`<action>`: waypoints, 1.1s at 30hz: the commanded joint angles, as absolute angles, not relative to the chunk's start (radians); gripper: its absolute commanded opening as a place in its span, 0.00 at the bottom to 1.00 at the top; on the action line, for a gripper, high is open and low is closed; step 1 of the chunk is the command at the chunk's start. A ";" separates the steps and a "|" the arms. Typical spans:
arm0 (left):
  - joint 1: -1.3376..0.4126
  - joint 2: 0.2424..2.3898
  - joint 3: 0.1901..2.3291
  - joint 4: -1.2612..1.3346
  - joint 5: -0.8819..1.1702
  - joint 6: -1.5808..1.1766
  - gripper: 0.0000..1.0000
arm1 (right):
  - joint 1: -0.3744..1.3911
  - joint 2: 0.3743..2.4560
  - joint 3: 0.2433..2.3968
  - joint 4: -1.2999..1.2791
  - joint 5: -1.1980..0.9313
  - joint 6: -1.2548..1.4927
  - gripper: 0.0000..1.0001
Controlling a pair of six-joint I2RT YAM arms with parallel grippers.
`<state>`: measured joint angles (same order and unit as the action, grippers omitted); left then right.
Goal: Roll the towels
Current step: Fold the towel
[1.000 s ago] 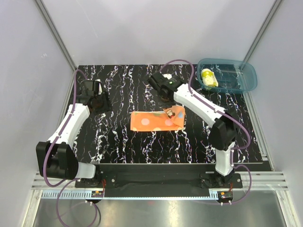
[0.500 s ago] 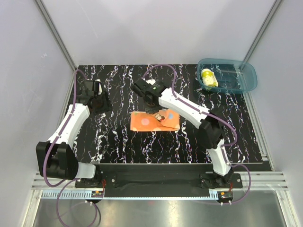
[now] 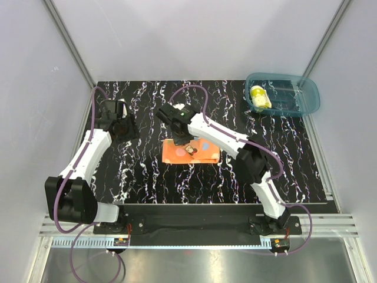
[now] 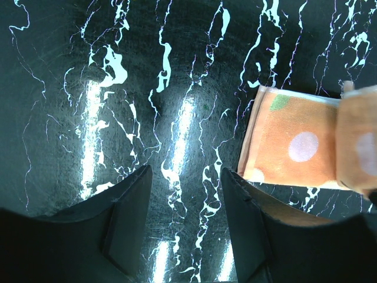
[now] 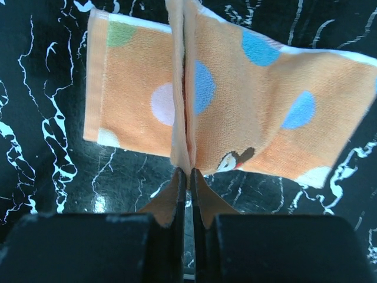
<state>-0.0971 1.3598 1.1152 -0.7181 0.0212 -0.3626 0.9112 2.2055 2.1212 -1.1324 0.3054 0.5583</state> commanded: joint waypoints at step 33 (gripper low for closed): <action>-0.319 1.471 1.186 -0.715 -0.040 -0.402 0.53 | 0.735 1.643 1.467 -0.703 0.092 0.566 0.76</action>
<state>-0.2832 1.4231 1.1305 -0.7513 -0.1085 -0.3744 0.8379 1.7302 1.6398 -0.7666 0.1398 0.5316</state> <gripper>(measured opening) 0.533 0.780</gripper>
